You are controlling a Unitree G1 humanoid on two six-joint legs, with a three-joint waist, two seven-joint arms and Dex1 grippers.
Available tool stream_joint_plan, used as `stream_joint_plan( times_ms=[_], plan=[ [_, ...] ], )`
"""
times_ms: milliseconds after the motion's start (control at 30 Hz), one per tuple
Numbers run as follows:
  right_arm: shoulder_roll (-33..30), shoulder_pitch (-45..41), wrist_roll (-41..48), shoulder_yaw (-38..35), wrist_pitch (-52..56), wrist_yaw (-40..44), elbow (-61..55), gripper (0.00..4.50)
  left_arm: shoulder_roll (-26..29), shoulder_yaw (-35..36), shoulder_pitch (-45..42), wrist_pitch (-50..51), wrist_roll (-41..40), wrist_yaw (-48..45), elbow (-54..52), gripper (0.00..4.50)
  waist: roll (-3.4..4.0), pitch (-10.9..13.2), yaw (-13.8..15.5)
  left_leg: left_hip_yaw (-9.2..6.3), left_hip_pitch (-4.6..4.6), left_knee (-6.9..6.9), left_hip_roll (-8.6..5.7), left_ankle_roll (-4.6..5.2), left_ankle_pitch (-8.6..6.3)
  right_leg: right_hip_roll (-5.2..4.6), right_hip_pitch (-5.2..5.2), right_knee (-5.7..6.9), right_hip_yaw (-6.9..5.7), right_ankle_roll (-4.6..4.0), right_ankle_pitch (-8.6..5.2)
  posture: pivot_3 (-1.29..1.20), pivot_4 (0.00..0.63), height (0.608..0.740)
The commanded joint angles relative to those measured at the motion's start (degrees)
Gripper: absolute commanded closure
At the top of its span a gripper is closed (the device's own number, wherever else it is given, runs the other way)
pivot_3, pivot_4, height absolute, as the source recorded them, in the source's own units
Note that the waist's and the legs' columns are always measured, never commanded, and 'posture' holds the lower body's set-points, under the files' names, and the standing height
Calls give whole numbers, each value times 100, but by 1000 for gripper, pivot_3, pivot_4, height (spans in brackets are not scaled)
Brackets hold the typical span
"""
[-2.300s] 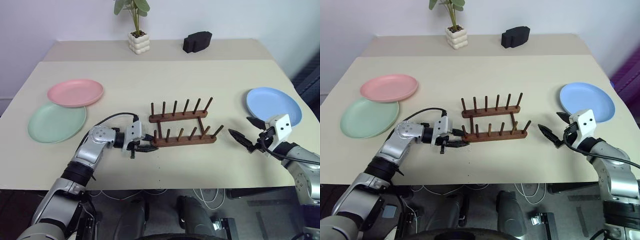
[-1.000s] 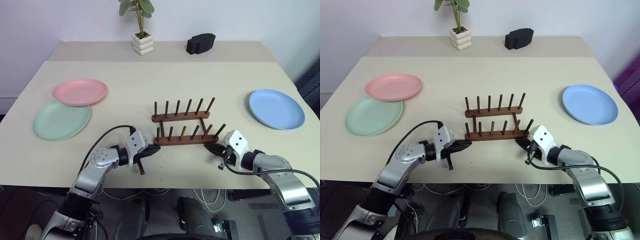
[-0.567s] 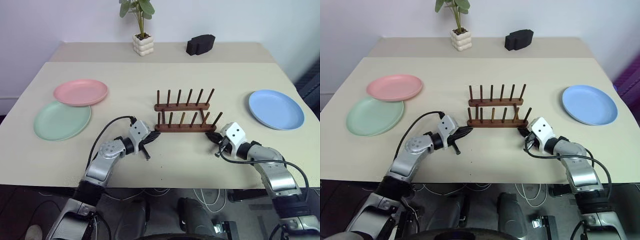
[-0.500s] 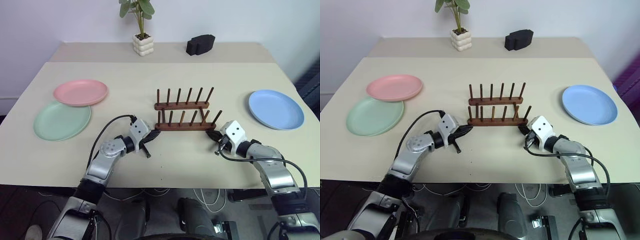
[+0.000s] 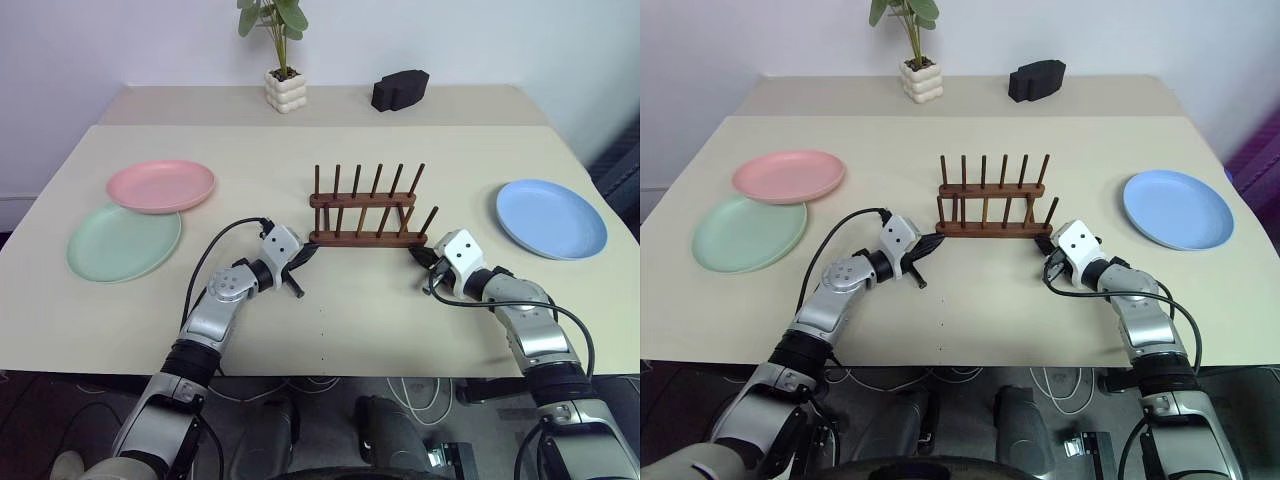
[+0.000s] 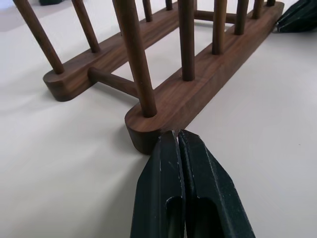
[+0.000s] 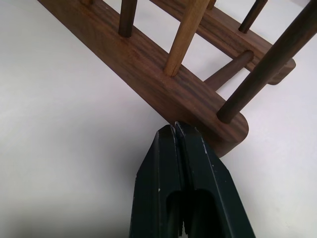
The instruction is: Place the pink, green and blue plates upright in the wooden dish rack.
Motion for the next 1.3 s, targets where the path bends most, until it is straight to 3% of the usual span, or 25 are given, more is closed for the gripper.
stream_joint_plan(
  times_ms=[33,133,367,467,567,700,867,1000,1167,1300],
  plan=[
    [-13,68,21,-55,-49,37,-112,4487,67,12,190,131,87,-27,77,4439,0,0,-3,0,0,-1,0,0,0,0,0,0,0,0,0,0,150,730],
    [-125,258,194,-130,-7,246,-409,4487,306,-20,540,324,-31,-366,-376,4439,0,0,-24,-1,-1,-8,1,0,0,0,-2,-1,0,3,-3,0,150,730],
    [-441,713,621,-422,309,638,-1096,4487,1505,355,2148,1010,-668,-1306,-2029,4439,13,-7,-245,9,7,-41,9,30,-22,0,-20,3,12,-5,-16,0,150,730],
    [-488,736,628,-453,317,662,-1059,4500,1930,697,2791,1234,-947,-1436,-2501,3610,14,-7,-314,8,9,-45,13,33,-25,-1,-23,5,11,-31,-34,0,150,730],
    [-474,709,633,-454,322,719,-1045,4500,2199,1073,3334,1368,-1177,-1425,-2740,2137,17,-8,-311,7,11,-45,14,35,-26,-3,-22,6,11,-13,-47,0,150,730],
    [-443,588,625,-411,318,803,-962,4500,2227,2120,4000,1450,-1620,-1040,-2881,118,18,-7,-308,9,8,-49,16,36,-29,-13,-27,1,12,-14,-49,0,150,730],
    [-415,444,584,-350,291,899,-826,4500,2129,3170,4276,1629,-2151,-673,-2922,47,15,-3,-299,6,7,-50,26,35,-29,-10,-32,4,6,-19,-48,0,150,730],
    [-407,269,545,-298,247,977,-679,4500,2012,3905,4009,1954,-2479,-88,-2894,47,-7,12,-279,7,-3,-49,25,35,-29,-11,-38,1,3,-19,-49,0,150,730],
    [-401,83,526,-241,190,1061,-555,4500,1861,4431,2692,2677,-3066,1043,-3134,47,-18,19,-91,-9,-50,-16,15,34,-28,-9,-59,5,-21,-38,-31,0,150,730],
    [-401,44,549,-227,200,1077,-585,4500,1878,4345,2063,3039,-3266,1292,-3395,47,-21,18,-90,-10,-75,-1,-5,31,-26,-25,-67,0,-25,-25,-20,0,150,730]
  ],
)
